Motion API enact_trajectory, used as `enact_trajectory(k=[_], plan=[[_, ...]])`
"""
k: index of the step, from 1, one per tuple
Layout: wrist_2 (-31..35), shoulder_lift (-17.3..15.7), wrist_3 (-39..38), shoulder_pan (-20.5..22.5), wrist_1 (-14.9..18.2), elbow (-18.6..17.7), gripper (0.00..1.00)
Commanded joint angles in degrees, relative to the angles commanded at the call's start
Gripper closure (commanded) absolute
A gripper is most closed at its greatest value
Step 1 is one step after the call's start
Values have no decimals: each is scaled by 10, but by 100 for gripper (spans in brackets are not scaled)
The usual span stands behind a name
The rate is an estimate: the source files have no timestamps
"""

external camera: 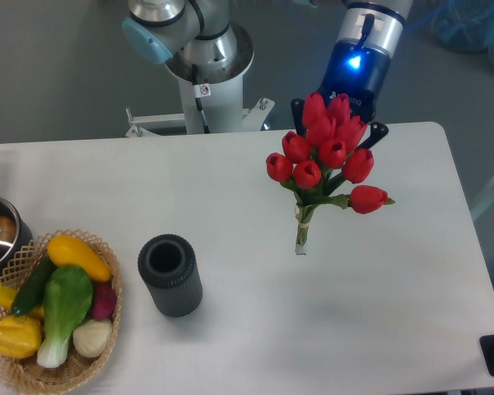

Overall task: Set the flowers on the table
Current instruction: 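Lift the red tulip bunch upward with the gripper, then carry the held tulips down toward the table beside the black container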

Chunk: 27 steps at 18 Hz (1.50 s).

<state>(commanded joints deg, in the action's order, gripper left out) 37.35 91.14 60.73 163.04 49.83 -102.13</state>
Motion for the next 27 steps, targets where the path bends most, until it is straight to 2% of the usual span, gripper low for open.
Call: enact_trajectory(k=[7, 10, 13, 16, 20, 22, 24, 27], plan=[[0, -2, -13, -3, 3, 5, 72], [25, -11, -20, -2, 4, 7, 72], [90, -33, -39, -5, 17, 7, 72], [161, -50, -39, -9, 47, 8, 72], [313, -76, -39, -25, 100, 10, 72], [372, -76, -36, -44, 116, 11, 72], [457, -68, -33, -64, 124, 10, 72], [545, -34, -32, -106, 130, 11, 72]])
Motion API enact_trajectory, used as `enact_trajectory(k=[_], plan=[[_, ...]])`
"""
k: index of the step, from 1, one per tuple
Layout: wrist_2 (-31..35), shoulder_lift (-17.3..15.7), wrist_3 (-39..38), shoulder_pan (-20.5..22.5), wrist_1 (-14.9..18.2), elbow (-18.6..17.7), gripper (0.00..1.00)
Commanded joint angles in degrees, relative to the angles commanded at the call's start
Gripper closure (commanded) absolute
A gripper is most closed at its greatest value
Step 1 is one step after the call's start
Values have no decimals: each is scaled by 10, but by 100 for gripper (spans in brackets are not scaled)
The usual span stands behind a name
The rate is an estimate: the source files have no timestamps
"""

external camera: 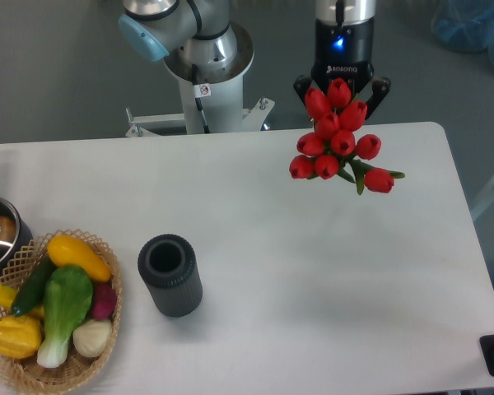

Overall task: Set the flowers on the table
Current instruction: 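Carry the held tulips down toward the table beside the black container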

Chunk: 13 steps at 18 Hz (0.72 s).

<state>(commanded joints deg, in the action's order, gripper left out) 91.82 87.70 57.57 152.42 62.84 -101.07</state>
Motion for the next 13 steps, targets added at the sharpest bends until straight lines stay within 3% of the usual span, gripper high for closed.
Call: enact_trajectory(k=[5, 10, 13], plan=[[129, 87, 8, -59, 5, 15, 72], [125, 167, 9, -80, 2, 41, 72], [87, 201, 8, -86, 3, 54, 72]])
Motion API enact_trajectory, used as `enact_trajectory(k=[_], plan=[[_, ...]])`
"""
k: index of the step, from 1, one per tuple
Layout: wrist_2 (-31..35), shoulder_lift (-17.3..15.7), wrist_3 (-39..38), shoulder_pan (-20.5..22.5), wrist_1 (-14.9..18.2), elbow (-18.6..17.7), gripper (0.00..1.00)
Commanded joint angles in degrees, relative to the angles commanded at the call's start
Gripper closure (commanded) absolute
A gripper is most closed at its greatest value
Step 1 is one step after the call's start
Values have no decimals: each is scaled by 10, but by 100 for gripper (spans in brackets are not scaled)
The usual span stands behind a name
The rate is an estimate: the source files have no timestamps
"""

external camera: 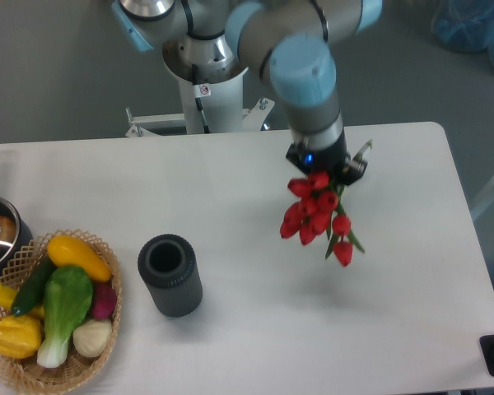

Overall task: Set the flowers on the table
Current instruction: 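Carry the held tulips down toward the table beside the black container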

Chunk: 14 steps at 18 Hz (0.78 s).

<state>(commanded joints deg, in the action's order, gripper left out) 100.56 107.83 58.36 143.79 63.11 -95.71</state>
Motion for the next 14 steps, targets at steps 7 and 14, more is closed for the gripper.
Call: enact_trajectory(k=[7, 14], plan=[[0, 48, -4, -3, -1, 3, 72], [10, 65, -4, -16, -1, 0, 72]])
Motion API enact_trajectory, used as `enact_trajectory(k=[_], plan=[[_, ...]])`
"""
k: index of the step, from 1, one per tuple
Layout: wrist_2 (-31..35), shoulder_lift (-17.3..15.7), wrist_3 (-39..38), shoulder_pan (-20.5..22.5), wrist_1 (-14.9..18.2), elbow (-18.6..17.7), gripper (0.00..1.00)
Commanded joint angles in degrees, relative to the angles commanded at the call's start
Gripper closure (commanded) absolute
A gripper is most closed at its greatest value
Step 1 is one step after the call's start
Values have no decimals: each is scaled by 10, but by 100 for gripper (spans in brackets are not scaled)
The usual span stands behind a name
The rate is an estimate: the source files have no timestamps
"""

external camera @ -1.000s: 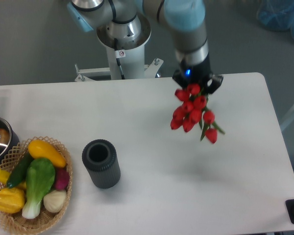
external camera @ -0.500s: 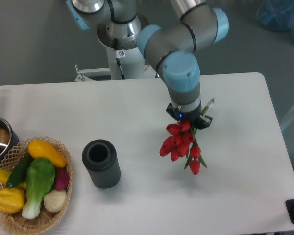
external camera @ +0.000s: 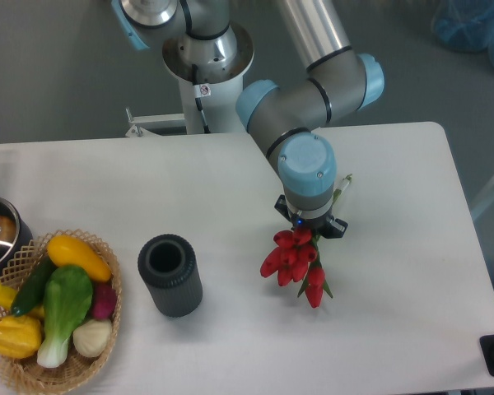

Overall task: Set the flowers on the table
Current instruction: 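Carry the held tulips down toward the table beside the black container, then lower the tulips onto the table surface and open the gripper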

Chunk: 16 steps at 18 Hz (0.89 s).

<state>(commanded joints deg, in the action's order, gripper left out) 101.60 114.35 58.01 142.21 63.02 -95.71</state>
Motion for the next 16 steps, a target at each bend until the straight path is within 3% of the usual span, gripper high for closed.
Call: enact_trajectory(k=[13, 16], plan=[[1, 16, -4, -8, -3, -9, 71], [1, 18, -4, -8, -4, -8, 66]])
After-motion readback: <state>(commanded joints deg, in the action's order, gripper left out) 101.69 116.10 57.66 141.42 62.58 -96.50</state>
